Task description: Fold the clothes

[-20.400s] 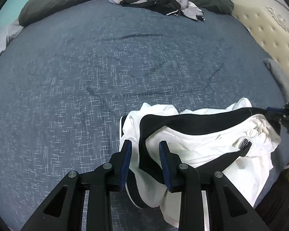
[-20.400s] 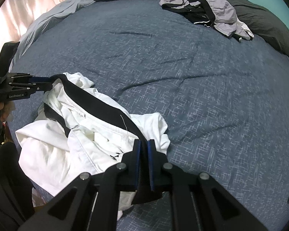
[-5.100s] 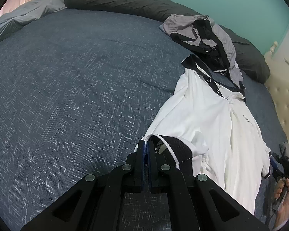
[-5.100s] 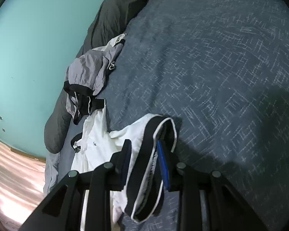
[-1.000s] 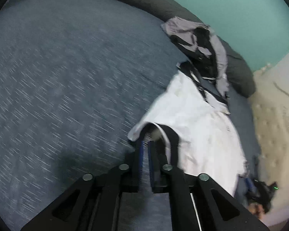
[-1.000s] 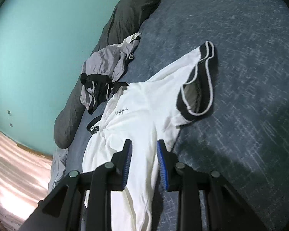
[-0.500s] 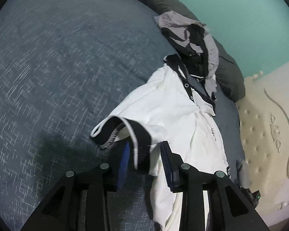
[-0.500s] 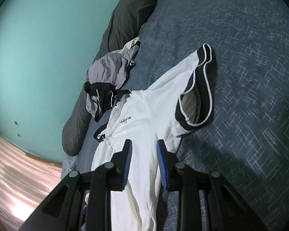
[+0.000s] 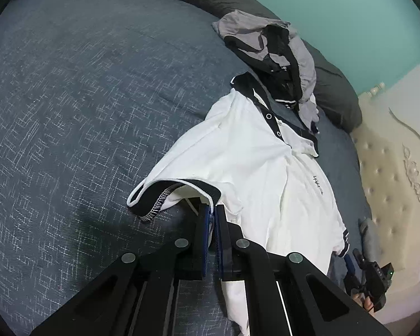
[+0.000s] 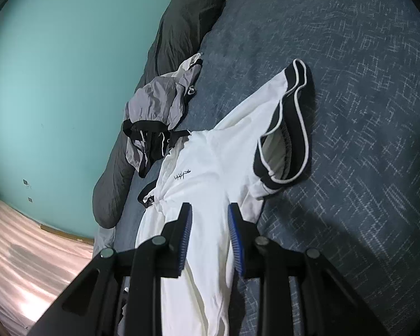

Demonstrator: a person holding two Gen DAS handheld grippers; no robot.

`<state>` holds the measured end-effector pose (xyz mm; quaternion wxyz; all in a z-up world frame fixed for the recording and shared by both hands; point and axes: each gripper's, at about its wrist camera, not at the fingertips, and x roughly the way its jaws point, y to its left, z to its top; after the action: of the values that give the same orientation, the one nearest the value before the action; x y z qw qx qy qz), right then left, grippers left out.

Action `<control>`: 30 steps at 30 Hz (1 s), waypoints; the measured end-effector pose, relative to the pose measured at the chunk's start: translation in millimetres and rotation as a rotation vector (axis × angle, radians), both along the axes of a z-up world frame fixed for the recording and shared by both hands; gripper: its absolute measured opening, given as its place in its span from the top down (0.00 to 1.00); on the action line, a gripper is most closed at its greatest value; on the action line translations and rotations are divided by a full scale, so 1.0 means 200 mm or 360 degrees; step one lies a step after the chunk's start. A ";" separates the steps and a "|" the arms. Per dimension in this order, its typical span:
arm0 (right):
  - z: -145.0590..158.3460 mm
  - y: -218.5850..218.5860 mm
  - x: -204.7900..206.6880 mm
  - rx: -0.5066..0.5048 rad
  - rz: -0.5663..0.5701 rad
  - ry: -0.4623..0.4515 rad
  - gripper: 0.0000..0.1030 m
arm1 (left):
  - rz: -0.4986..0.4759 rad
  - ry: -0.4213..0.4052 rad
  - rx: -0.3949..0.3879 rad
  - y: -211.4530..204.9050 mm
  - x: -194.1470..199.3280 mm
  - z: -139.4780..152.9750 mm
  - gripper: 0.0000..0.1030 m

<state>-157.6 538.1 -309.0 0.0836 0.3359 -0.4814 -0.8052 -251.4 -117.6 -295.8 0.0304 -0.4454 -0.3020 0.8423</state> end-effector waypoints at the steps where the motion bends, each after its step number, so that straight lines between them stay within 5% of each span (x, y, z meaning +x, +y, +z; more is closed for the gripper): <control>1: 0.00 0.00 0.00 -0.0001 0.0002 -0.0001 0.74 | -0.0004 0.0004 -0.0001 0.00 0.01 0.01 0.96; 16: -0.01 0.00 0.00 -0.0052 0.0004 -0.0003 0.74 | -0.0111 0.0027 -0.0198 0.12 0.29 0.17 0.96; 26: -0.01 0.04 0.01 -0.0082 -0.0011 -0.0002 0.74 | -0.0130 -0.0237 -0.0094 0.16 0.30 -0.08 0.95; 30: 0.00 0.04 0.01 -0.0079 -0.0014 -0.0003 0.74 | -0.0096 -0.0222 -0.0079 0.12 0.31 -0.04 0.94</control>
<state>-156.0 546.1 -309.9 0.0879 0.3324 -0.5030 -0.7930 -188.9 -93.0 -303.4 0.0236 -0.5125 -0.2688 0.8152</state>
